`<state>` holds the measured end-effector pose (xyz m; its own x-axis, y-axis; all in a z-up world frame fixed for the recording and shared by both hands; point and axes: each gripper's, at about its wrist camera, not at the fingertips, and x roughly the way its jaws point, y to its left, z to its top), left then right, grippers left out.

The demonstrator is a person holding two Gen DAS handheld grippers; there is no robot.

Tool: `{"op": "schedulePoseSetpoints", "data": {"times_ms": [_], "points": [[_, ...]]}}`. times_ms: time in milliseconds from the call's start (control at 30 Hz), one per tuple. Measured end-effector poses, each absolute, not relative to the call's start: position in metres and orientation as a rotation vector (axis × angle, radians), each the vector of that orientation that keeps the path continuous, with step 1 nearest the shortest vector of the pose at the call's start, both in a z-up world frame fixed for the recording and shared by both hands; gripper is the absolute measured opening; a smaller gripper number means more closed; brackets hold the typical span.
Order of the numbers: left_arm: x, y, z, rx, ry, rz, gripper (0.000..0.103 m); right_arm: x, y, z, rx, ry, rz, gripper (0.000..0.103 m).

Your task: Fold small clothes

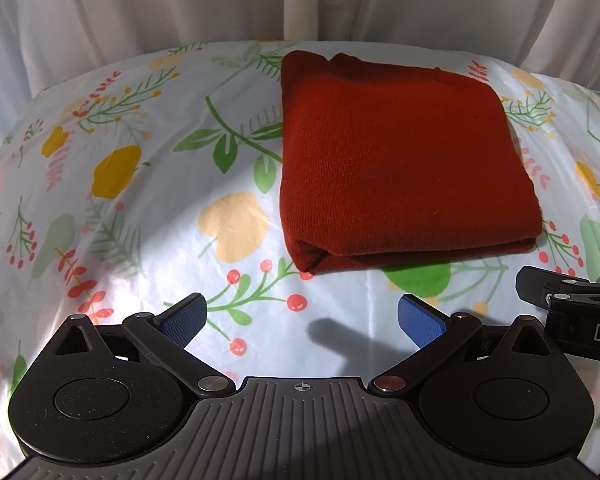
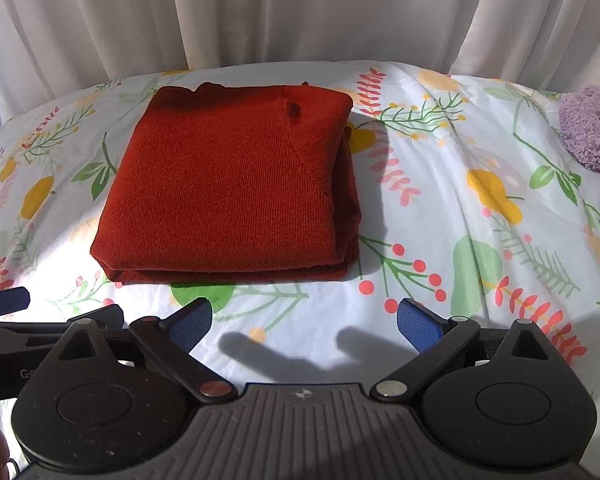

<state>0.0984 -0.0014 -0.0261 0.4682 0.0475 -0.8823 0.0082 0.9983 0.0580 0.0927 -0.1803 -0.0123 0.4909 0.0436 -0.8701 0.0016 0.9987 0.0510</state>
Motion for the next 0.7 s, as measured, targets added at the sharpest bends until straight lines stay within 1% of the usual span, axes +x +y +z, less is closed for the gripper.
{"op": "schedulePoseSetpoints", "data": {"times_ms": [700], "points": [[0.1025,-0.0031,-0.0279,0.060,1.087,0.023,0.103,0.0974,-0.1845,-0.0134,0.038,1.059,0.042,0.099]]}}
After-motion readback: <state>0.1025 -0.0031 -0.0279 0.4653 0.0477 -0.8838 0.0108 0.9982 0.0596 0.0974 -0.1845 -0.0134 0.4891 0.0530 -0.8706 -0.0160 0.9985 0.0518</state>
